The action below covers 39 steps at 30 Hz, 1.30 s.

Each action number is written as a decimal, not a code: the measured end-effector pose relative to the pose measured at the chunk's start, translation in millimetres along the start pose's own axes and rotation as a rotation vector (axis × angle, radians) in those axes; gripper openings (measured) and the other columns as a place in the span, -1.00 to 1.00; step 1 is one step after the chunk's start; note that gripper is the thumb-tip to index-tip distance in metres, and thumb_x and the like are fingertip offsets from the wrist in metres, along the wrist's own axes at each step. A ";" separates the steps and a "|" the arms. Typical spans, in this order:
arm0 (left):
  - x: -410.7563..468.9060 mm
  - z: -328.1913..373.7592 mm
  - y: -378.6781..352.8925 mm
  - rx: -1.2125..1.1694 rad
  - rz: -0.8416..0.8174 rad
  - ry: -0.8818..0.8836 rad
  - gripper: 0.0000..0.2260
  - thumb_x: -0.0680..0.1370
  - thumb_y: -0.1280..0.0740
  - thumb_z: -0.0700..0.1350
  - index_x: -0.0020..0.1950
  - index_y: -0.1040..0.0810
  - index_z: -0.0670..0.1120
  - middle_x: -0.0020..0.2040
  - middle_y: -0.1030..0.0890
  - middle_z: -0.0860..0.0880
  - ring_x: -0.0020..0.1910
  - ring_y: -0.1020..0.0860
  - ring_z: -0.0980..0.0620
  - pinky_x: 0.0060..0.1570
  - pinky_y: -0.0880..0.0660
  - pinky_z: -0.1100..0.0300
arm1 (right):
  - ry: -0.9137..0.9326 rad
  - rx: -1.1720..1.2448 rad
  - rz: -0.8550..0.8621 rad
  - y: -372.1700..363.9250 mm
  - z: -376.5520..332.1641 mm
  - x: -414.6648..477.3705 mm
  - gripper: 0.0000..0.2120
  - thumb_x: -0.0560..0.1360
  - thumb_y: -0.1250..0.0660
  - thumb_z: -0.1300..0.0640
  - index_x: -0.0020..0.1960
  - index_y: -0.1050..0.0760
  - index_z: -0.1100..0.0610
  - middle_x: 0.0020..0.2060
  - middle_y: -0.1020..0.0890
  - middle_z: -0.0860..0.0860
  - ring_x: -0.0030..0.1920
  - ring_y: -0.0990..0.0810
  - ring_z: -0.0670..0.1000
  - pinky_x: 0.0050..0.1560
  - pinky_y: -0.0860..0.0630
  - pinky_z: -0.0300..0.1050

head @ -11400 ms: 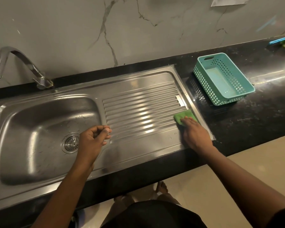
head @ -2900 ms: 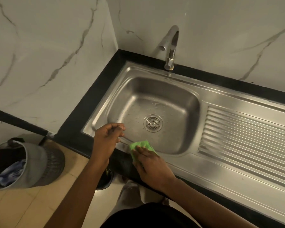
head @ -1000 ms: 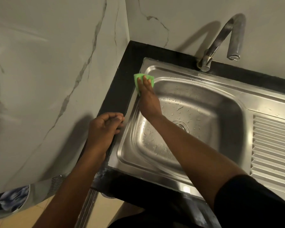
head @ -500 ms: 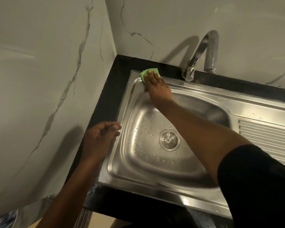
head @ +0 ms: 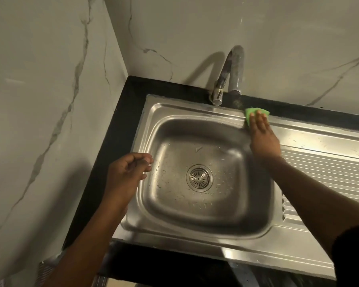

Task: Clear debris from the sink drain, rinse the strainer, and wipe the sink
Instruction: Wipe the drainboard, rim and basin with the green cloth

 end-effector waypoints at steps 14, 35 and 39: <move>3.7 -4.7 -12.9 0.033 -0.069 0.002 -0.92 0.62 -0.44 -0.10 0.06 -0.73 0.01 -0.01 -0.79 0.02 0.01 -0.76 -0.01 0.10 -0.66 0.00 | -0.391 0.147 0.117 -2.0 -39.0 -16.0 -0.36 0.56 -0.25 0.28 0.63 -0.20 0.18 0.61 -0.24 0.15 0.62 -0.17 0.19 0.57 -0.22 0.15; -0.6 6.9 29.7 0.061 0.046 -0.019 -0.89 0.63 -0.41 -0.14 0.06 -0.74 -0.01 -0.01 -0.79 0.01 0.01 -0.75 -0.02 0.15 -0.67 -0.09 | 0.476 0.089 0.022 -16.5 -272.2 14.1 -0.31 0.55 -0.33 0.30 0.62 -0.21 0.06 0.60 -0.30 0.07 0.57 -0.28 0.17 0.47 -0.40 0.20; 0.8 5.3 27.4 0.051 0.040 -0.027 -0.89 0.63 -0.41 -0.14 0.08 -0.74 -0.03 0.00 -0.79 -0.01 0.01 -0.76 -0.03 0.12 -0.67 -0.06 | 0.410 0.070 0.022 -0.5 -206.0 22.1 -0.26 0.53 -0.33 0.37 0.62 -0.23 -0.05 0.57 -0.33 0.05 0.47 -0.43 0.21 0.39 -0.47 0.15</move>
Point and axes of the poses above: each hand's wrist, its own x-axis towards the middle knuckle, its own y-axis out of the back of the hand, z = x × y, the point moved 5 cm from there along x, towards the middle knuckle
